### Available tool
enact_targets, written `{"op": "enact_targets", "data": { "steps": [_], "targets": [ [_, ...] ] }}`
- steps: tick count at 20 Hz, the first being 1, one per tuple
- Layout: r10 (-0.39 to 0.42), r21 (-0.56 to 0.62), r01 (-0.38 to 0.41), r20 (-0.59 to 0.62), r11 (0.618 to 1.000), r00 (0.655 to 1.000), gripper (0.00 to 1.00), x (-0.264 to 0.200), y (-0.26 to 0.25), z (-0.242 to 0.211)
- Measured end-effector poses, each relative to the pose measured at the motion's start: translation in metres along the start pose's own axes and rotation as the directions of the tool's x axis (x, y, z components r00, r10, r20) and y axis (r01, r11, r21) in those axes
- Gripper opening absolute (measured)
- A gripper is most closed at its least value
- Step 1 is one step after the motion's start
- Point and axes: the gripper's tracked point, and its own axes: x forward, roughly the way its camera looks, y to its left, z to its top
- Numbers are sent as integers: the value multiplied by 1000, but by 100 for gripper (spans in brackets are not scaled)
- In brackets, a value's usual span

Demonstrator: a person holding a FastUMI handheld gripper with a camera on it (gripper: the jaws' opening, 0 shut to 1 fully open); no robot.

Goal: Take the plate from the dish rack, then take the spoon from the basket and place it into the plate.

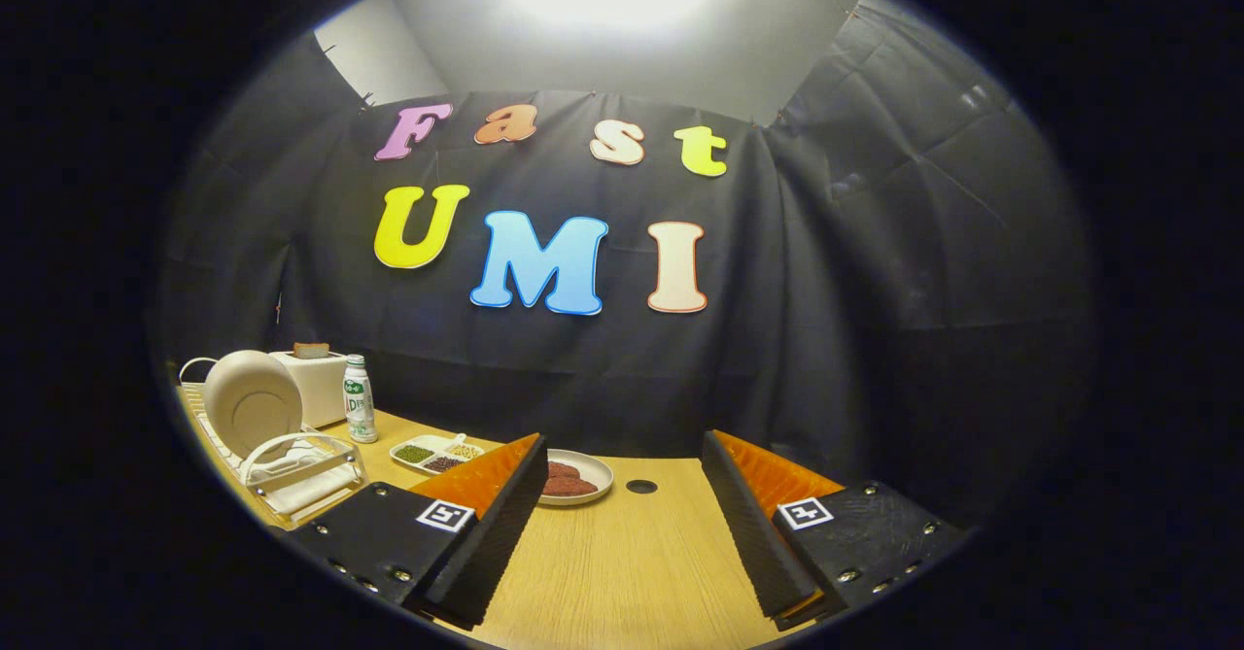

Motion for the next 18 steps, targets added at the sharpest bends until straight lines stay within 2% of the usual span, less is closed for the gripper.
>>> {"op": "enact_targets", "data": {
  "steps": [6, 10, 13, 18],
  "targets": [
    [46, 25, -45, -42, 999, 998, 98, -61, 76, 49],
    [116, 71, -110, -81, 991, 990, 98, -90, 149, 66],
    [164, 129, -149, -114, 980, 980, 98, -101, 202, 69],
    [215, 202, -172, -215, 964, 953, 98, -91, 276, 53]
  ]
}}
